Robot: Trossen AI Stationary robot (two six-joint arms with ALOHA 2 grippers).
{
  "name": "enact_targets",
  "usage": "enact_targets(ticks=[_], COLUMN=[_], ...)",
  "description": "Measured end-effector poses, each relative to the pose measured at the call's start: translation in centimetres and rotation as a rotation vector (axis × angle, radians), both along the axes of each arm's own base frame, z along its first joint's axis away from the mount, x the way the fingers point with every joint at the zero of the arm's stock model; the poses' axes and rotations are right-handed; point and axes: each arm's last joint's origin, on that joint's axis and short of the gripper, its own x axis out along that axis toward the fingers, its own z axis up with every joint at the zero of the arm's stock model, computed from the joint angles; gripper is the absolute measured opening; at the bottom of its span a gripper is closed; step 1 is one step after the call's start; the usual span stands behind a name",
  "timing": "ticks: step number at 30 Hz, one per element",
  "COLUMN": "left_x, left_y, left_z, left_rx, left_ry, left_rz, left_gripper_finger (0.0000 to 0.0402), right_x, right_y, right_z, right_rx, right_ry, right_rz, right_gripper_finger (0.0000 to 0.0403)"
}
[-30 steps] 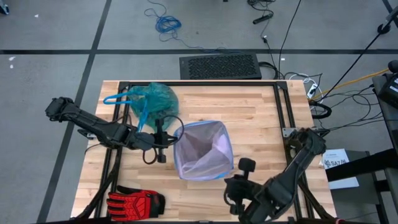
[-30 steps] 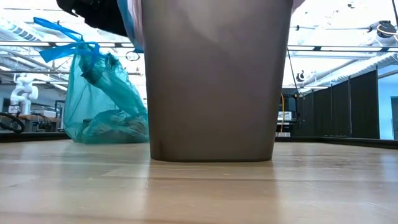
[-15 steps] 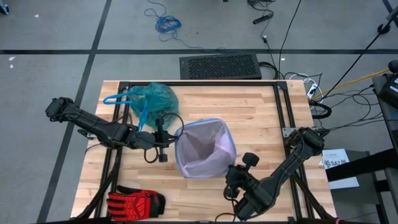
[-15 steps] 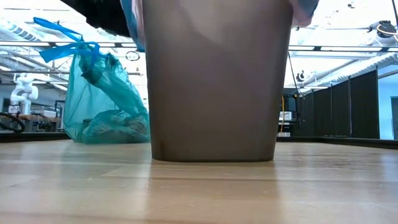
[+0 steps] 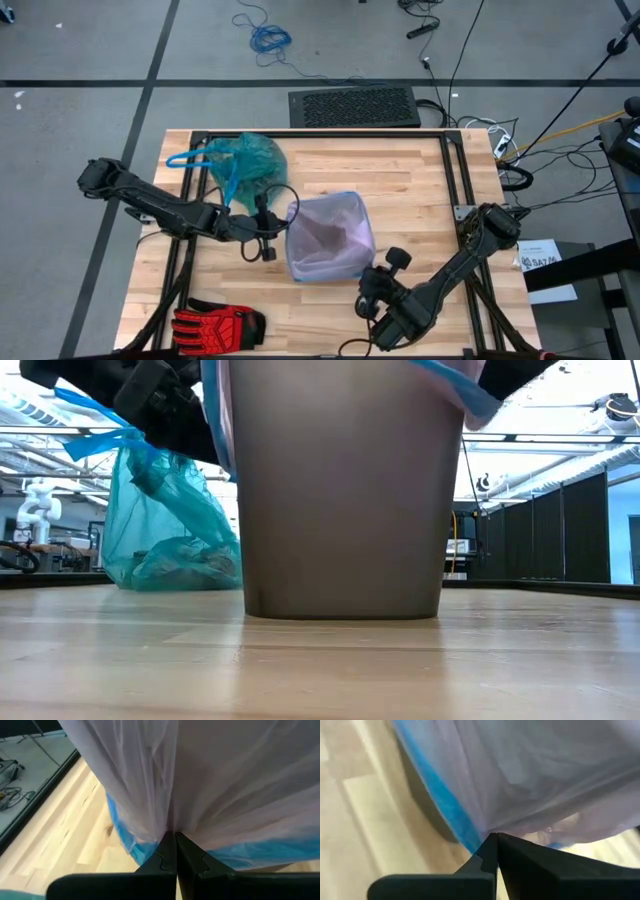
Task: Place trash/remove bag and relplace
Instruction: Insert the trash bag into the trash bin
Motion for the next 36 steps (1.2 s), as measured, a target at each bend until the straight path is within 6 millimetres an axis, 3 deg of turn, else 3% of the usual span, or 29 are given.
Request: enact_targets(ticks=[5, 12, 16, 19, 23, 26, 31, 36], left_x=[-0.1, -0.2, -0.2, -0.2, -0.2, -0.2, -0.2, -0.1], left_y=[0.0, 0.1, 0.0, 0.0, 0.0, 0.0, 0.1, 0.2], left_z=[0.1, 0.1, 0.1, 0.1, 0.1, 0.1, 0.1, 0.2], left_rx=[0.003, 0.019, 0.019, 0.019, 0.019, 0.019, 0.021, 0.016], left_ry=[-0.007, -0.003, -0.001, -0.002, 0.001, 0.001, 0.002, -0.004], left_rz=[-0.008, -0.016, -0.016, -0.016, -0.016, -0.016, -0.016, -0.007], left_gripper_finger=[0.0000, 0.0000, 0.0000, 0.0000, 0.0000, 0.0000, 0.0000, 0.0000], right_x=[0.0, -3.4, -5.8, -6.2, -6.4, -7.5, -8.5, -7.3], right_y=[0.6, 1.2, -2.0, -4.4, -7.7, -9.5, -10.4, -11.0], right_z=[0.8, 7.9, 10.9, 11.5, 10.5, 7.8, 3.8, 0.1], right_rx=[0.098, 0.214, 0.145, 0.096, 0.097, 0.143, 0.298, 0.398], right_ry=[0.014, -0.172, -0.282, -0.340, -0.356, -0.407, -0.675, -0.847], right_rz=[0.042, 0.116, -0.007, -0.098, -0.157, -0.252, -0.245, -0.173], right_gripper_finger=[0.0000, 0.0000, 0.0000, 0.0000, 0.0000, 0.0000, 0.0000, 0.0000])
